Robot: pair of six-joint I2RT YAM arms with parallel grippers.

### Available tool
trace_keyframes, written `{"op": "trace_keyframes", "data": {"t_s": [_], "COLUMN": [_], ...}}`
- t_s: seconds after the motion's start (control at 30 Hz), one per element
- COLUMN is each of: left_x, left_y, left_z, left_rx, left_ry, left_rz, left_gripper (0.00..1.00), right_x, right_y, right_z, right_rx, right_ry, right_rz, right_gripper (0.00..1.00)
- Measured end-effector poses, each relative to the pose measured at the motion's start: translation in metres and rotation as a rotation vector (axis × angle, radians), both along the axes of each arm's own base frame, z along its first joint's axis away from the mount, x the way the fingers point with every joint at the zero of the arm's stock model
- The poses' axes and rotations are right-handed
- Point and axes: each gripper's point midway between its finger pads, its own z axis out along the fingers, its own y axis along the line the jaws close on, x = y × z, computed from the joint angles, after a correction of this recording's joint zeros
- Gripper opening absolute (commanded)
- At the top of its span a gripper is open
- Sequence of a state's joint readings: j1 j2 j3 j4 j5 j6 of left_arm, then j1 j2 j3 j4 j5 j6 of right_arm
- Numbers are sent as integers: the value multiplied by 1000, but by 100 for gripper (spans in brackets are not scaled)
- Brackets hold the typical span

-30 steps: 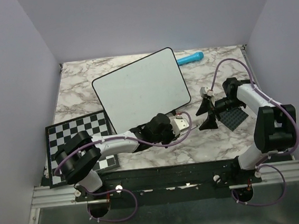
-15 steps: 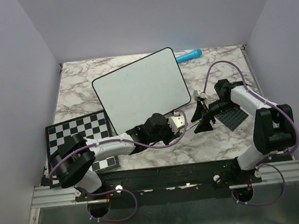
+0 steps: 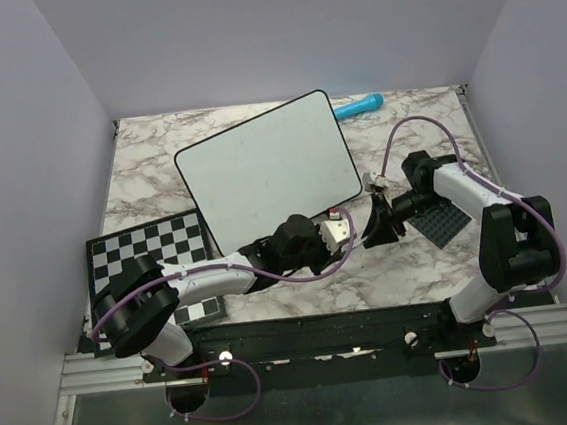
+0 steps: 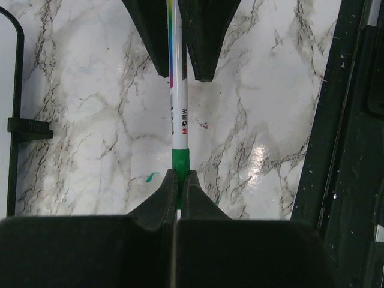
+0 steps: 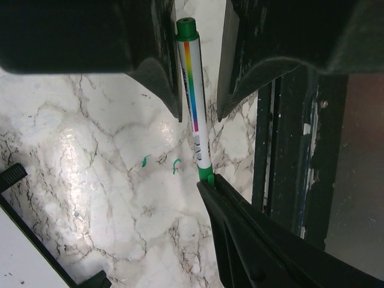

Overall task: Write a sentence on the whiteboard
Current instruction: Pass from the left arm to the right

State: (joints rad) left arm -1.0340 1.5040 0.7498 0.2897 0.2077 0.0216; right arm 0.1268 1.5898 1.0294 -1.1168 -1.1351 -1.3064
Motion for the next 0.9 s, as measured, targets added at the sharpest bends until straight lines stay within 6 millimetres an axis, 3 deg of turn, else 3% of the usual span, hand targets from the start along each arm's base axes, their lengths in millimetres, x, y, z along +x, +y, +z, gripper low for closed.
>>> {"op": "trace_keyframes", "data": {"t_s": [0.1, 0.23, 0.37, 0.6, 0.63, 0.77, 0.83, 0.9], "left_x": [-1, -1, -1, 1, 2, 6, 12, 19], "left_y": [0, 1, 3, 7, 7, 13, 19, 27], "left_z": [0, -1, -3, 3, 5, 14, 25, 40], "left_rx": [7, 21, 34, 28, 24, -1, -33, -87], "left_ry": [-3, -8, -12, -17, -18, -23, -31, -39], "left_rz": [-11, -20, -25, -16, -13, 9, 40, 78], "left_gripper": [0, 0, 0, 1, 17, 49, 67, 79], "right_x": [-1, -4, -6, -6, -6, -4, -4, -3], "right_y": [2, 4, 5, 7, 7, 8, 7, 7], "right_z": [0, -1, -3, 0, 1, 5, 4, 5], "right_rx": [-1, -2, -6, 2, 6, 9, -6, -15], "right_ry": [2, 12, 31, 35, 33, 32, 41, 49], "right_rz": [9, 18, 27, 29, 27, 13, 6, -6], "right_gripper": [29, 10, 1, 1, 1, 1, 1, 1]}}
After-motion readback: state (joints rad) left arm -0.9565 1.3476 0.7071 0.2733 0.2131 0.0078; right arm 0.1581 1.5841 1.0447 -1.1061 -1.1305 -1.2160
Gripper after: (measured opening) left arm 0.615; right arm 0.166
